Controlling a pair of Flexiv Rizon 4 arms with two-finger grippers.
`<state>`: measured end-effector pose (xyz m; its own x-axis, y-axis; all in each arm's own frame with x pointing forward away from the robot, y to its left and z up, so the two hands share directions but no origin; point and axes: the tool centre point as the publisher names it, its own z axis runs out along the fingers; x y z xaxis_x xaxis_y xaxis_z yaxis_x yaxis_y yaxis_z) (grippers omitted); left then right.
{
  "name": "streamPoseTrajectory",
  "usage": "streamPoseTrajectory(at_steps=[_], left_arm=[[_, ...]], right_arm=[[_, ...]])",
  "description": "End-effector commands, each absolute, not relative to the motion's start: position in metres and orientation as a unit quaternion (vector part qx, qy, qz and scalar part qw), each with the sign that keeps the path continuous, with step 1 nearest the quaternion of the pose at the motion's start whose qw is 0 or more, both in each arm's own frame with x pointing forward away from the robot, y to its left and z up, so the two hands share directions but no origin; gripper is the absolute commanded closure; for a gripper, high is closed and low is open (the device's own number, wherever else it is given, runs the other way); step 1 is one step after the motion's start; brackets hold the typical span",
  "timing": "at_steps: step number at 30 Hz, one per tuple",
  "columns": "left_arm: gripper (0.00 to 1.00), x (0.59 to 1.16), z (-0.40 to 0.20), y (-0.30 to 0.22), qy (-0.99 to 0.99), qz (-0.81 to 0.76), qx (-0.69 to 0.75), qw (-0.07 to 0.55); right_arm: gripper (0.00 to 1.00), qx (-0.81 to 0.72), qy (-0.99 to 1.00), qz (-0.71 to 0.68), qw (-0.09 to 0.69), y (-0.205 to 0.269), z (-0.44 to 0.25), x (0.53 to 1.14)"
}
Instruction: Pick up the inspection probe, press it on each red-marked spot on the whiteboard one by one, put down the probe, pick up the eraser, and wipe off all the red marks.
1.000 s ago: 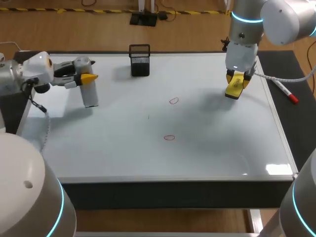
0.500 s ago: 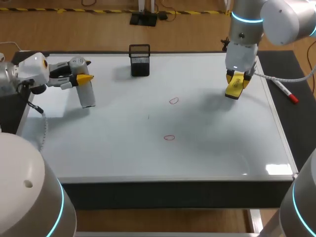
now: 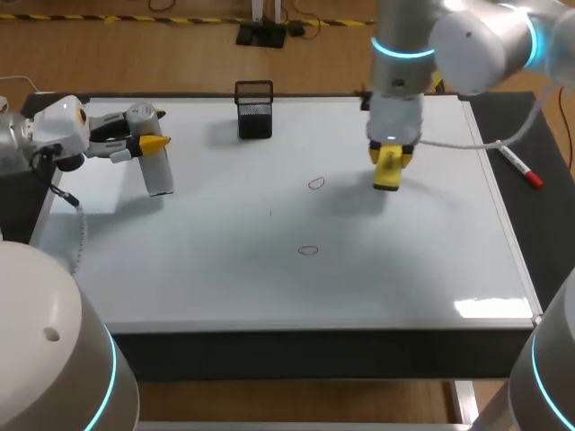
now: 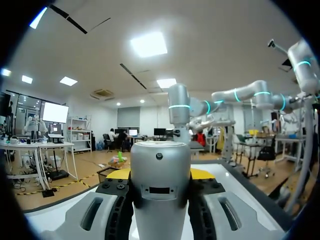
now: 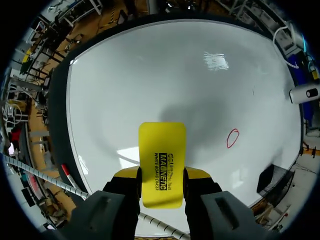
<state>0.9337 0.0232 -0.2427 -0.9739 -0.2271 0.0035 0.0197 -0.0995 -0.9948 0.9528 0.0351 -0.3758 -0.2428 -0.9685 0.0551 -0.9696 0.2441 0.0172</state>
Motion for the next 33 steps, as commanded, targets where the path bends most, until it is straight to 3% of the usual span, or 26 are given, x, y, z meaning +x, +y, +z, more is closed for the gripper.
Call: streamPoseTrajectory(at_steps=[1, 15, 33], left_arm=[[1.0, 0.933, -0.242, 0.024, 0.666, -0.737, -0.078, 0.084], [1.0, 0.933, -0.242, 0.024, 0.666, -0.737, -0.078, 0.084], [1.0, 0.933, -0.242, 0.024, 0.666, -0.737, -0.078, 0.084]], right_arm=[[1.0, 0.628, -0.777, 0.024, 0.037, 0.062, -0.376, 0.95], [1.0, 0.687, -0.726, 0.008, 0.021, 0.159, -0.386, 0.945], [1.0, 0.703, -0.711, -0.001, 0.013, 0.203, -0.407, 0.949]])
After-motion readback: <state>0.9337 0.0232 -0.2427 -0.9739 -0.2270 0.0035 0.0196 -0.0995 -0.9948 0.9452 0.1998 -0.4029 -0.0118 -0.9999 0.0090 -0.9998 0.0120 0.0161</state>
